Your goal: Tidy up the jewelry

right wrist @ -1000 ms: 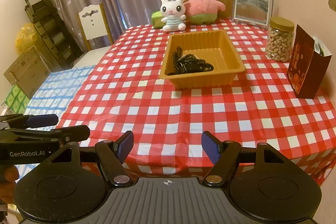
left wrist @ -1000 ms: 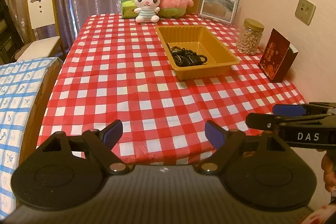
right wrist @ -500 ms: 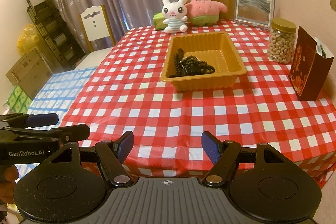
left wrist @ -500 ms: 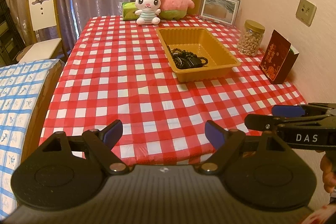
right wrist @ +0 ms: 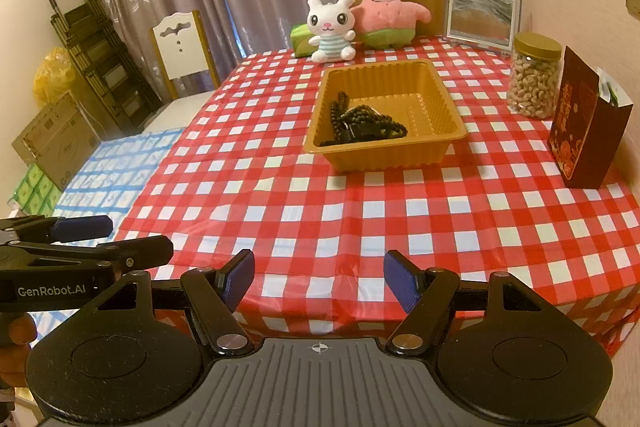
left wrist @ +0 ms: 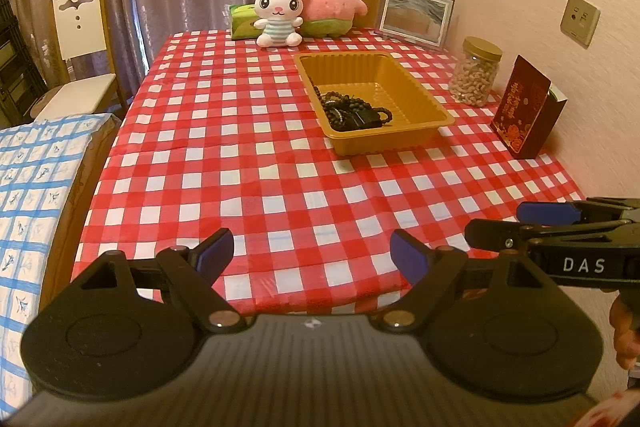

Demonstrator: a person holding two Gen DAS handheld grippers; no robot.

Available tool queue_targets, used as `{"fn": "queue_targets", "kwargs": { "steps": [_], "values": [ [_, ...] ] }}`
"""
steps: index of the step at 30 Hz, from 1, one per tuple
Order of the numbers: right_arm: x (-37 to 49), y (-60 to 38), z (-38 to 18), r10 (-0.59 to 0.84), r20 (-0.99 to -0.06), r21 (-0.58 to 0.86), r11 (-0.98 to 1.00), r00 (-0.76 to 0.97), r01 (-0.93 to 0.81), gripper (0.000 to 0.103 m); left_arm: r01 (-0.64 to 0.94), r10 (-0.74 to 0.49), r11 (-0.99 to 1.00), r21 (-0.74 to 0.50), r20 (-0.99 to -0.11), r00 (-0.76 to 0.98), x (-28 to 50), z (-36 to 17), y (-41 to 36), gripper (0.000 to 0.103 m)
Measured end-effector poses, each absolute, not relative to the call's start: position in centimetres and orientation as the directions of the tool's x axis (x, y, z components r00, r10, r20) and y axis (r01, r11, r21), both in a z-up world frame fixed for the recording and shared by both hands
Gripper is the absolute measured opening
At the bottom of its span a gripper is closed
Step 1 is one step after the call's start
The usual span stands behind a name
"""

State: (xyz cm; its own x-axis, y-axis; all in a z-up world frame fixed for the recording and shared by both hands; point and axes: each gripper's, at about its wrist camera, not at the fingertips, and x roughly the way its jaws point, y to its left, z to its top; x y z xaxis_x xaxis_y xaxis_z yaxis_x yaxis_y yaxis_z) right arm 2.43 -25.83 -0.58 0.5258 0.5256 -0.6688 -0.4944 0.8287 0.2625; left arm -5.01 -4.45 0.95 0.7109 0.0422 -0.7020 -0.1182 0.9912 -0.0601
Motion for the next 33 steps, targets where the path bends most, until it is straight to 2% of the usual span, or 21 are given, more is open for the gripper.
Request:
{"fn": "queue_targets", "kwargs": {
  "steps": [33],
  "values": [
    [2.9, -25.65, -0.66, 0.518, -0.671, 0.262, 0.835, 0.53, -0.484, 0.071, -0.115, 0.039, 0.992, -0.061, -0.701, 0.712, -4.86, 0.77, -5.1, 0.084]
  ]
}}
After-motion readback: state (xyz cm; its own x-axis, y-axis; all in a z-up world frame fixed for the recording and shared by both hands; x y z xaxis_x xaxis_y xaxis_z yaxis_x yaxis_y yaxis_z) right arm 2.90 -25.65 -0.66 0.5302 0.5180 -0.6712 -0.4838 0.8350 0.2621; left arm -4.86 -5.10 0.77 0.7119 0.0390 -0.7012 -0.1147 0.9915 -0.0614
